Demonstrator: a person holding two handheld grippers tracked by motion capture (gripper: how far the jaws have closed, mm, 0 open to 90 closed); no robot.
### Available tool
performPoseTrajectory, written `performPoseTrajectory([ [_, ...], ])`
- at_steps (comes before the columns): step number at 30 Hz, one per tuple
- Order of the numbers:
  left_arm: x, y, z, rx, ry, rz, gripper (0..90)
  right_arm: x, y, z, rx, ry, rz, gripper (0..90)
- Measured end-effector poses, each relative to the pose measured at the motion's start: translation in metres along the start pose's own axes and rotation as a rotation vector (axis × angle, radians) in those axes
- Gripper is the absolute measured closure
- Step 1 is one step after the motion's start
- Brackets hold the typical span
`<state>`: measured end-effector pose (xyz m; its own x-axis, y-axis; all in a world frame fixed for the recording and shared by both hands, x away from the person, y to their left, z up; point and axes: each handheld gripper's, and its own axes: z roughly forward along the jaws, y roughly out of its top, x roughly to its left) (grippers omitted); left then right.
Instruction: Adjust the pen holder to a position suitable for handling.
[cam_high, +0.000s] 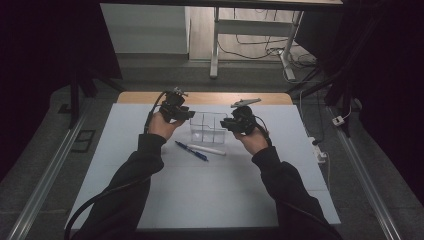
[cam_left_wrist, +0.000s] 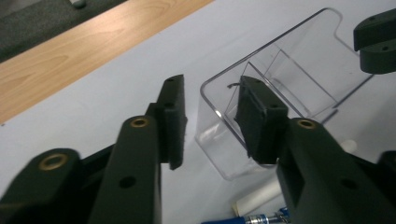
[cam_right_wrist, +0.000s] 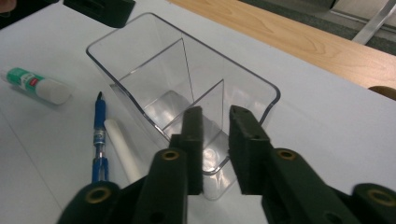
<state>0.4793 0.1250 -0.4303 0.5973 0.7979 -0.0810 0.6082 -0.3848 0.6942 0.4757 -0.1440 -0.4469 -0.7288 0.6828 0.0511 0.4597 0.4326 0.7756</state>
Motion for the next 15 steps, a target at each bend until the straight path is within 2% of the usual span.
performPoseTrajectory([
  [3,0.001,-0.001,-0.008,-0.006,-0.014,0.006,55.2,0.001,0.0,-0.003,-0.004,0.002,-0.001,67.0],
  [4,0.0,-0.004,-0.015,-0.013,-0.026,0.014,49.4,0.003,0.001,-0.005,-0.003,0.008,0.001,62.1],
  [9,-0.002,-0.015,-0.03,-0.017,-0.05,0.029,35.9,0.009,0.001,-0.009,-0.006,0.029,-0.001,50.0],
  [12,-0.005,-0.031,-0.043,-0.004,-0.076,0.051,27.2,0.013,0.001,-0.011,-0.007,0.047,-0.008,42.1],
  [15,-0.006,-0.04,-0.05,-0.013,-0.09,0.045,21.5,0.018,0.001,-0.013,-0.003,0.063,-0.018,33.3],
])
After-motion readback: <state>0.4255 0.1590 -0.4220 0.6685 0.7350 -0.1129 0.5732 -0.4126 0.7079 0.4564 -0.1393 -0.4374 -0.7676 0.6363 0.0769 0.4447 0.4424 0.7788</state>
